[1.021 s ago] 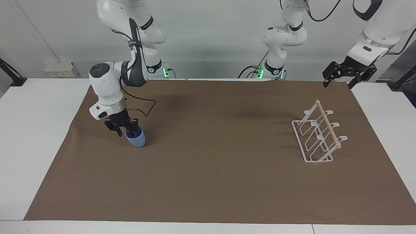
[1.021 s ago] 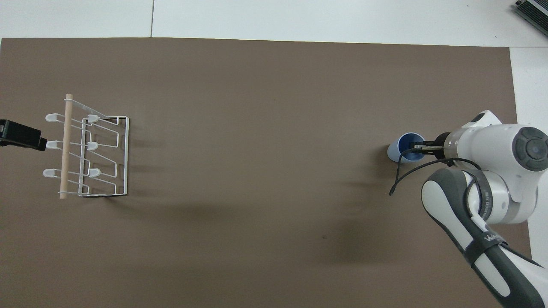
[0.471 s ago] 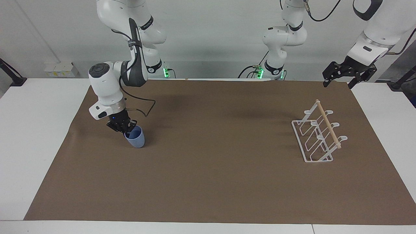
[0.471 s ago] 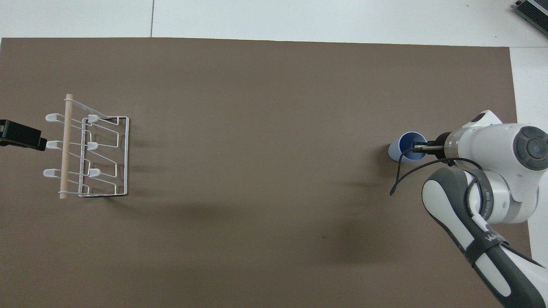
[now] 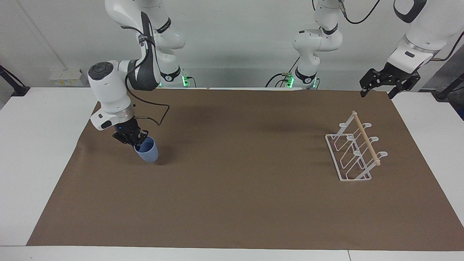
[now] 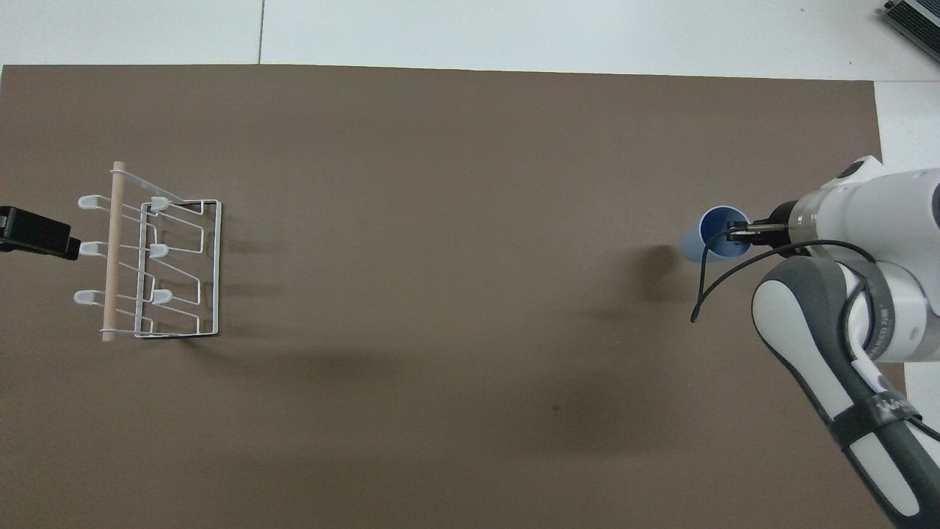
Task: Hang cup on cup holder
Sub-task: 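Lift the blue cup and carry it toward the rack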
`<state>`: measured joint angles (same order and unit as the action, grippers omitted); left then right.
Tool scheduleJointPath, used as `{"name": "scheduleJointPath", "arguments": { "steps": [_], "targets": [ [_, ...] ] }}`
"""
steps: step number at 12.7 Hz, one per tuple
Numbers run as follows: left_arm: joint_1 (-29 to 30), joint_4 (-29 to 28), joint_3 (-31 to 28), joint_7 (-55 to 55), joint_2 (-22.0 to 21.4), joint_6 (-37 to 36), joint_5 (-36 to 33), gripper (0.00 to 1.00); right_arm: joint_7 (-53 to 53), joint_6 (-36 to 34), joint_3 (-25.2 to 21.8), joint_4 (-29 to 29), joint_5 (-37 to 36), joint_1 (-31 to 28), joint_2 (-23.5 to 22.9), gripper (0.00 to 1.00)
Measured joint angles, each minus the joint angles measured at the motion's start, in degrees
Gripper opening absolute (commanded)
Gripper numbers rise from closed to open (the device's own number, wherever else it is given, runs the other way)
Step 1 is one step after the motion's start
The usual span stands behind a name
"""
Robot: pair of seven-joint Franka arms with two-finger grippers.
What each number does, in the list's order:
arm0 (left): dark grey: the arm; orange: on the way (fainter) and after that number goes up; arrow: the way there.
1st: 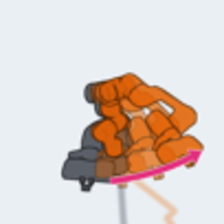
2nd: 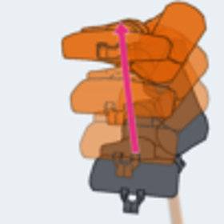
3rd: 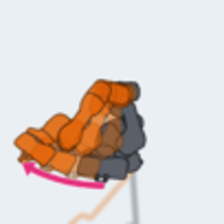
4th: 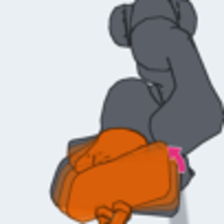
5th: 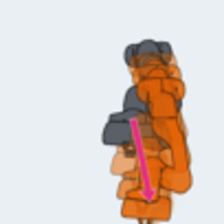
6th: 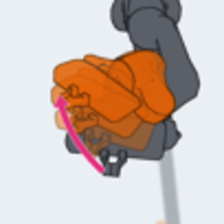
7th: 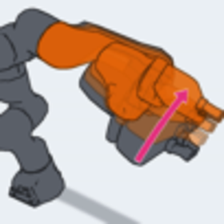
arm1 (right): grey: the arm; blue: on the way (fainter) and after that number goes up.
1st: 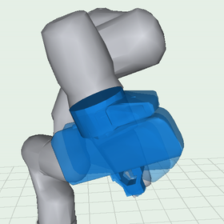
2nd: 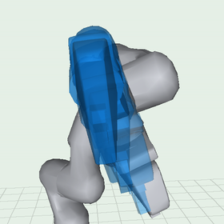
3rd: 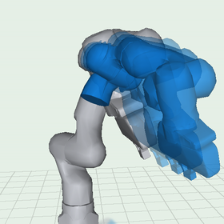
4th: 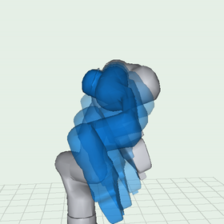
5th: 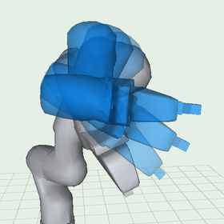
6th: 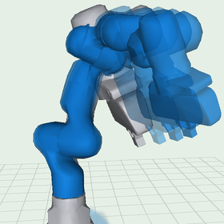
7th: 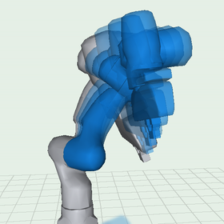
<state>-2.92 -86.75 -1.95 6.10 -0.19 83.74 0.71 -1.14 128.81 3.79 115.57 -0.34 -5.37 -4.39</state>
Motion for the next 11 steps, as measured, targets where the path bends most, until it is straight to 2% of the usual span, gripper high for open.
{"name": "scheduleJointPath", "arguments": {
  "steps": [4,11],
  "targets": [
    [0.00,0.00,0.00,0.00,-0.17,-0.10,0.00,1.00,0.00,-8.61,-0.03,-6.31,0.00,0.00,0.48,0.01],
    [0.00,0.00,0.28,0.00,-0.77,-0.06,0.00,1.00,0.75,-23.20,0.29,-14.51,-0.01,0.60,4.19,0.01]
  ]
}}
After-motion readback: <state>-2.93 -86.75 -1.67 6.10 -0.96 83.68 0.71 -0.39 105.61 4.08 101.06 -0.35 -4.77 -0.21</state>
